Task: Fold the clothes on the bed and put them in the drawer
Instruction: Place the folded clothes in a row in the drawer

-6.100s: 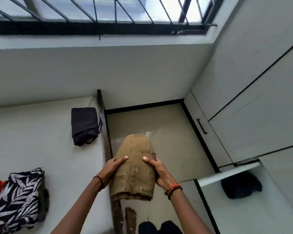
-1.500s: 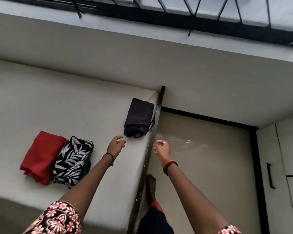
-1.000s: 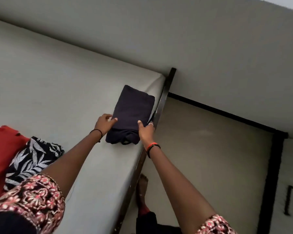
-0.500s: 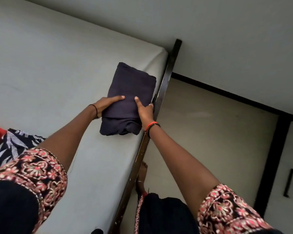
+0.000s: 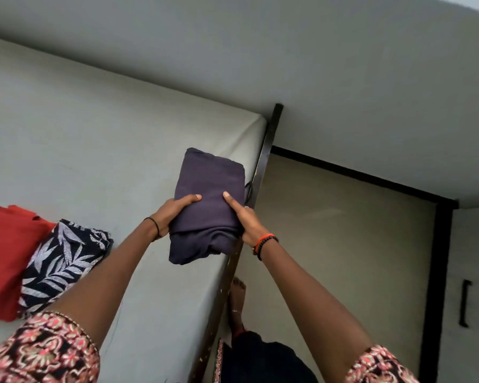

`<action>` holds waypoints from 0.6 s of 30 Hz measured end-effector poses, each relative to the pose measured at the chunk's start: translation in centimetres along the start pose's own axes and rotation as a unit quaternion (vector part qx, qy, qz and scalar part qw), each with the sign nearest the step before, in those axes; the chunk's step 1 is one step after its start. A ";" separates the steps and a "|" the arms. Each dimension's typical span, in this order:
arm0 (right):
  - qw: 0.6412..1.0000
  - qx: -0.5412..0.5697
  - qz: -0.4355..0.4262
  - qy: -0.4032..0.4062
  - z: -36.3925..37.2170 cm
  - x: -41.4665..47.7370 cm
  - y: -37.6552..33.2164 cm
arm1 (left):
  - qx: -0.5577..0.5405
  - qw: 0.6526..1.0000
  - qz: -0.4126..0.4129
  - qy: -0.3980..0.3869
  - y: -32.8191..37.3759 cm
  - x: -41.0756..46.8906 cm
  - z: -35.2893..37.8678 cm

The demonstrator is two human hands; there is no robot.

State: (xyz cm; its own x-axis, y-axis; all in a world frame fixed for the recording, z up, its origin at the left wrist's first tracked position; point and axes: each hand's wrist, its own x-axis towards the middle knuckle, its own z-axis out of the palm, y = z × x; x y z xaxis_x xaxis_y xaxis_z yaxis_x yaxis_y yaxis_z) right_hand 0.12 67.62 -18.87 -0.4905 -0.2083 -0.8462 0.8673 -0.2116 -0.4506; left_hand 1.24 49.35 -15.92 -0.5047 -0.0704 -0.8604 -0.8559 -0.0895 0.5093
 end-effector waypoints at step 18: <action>0.973 0.163 -0.117 -0.112 -0.5 -34.9 12.0 | 0.045 0.974 0.172 -0.140 -10.3 -31.9 0.9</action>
State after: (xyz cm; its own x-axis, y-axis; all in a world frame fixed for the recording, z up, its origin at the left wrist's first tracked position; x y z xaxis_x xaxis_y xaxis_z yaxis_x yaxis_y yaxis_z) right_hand 27.68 72.85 5.08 -0.7096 -0.3133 -0.6312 0.6742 -0.5622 -0.4789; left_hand 26.04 53.45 6.28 -0.7634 0.1942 -0.6161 -0.6311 -0.0211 0.7754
